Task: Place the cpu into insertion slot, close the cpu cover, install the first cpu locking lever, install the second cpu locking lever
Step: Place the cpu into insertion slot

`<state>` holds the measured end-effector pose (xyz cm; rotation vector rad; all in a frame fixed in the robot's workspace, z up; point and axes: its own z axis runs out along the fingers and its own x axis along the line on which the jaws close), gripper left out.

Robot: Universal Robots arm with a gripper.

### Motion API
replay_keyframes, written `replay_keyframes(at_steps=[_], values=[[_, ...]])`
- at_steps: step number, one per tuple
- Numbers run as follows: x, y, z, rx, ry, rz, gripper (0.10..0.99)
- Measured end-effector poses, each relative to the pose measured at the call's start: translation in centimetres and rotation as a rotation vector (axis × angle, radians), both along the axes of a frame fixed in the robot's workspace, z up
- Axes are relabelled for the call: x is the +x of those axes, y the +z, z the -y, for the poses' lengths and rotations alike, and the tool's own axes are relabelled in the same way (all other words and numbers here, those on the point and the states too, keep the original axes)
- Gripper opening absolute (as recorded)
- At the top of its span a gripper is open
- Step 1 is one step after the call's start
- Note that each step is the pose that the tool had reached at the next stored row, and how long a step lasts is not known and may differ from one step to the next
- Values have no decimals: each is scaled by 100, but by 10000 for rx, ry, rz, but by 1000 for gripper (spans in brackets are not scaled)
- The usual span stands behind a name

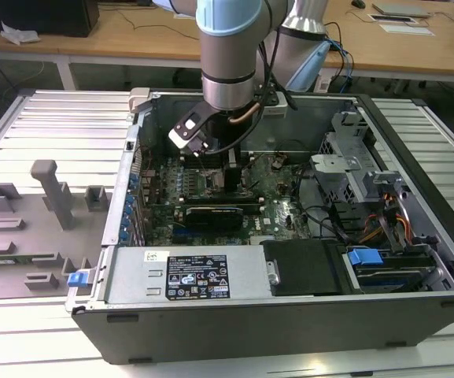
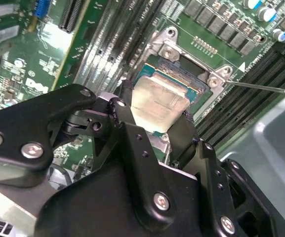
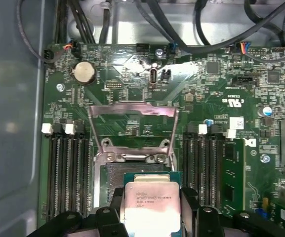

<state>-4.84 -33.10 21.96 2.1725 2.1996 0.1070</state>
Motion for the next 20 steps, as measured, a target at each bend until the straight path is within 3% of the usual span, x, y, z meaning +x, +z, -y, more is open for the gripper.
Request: replay_keyframes(at_steps=[2,6,11,20], values=[[0,-14,-41,-5,1,1,537],[0,-96,-65,-5,0,0,537],[0,-133,-106,-6,0,-4,537],[-1,-190,-116,-8,-1,-7,537]])
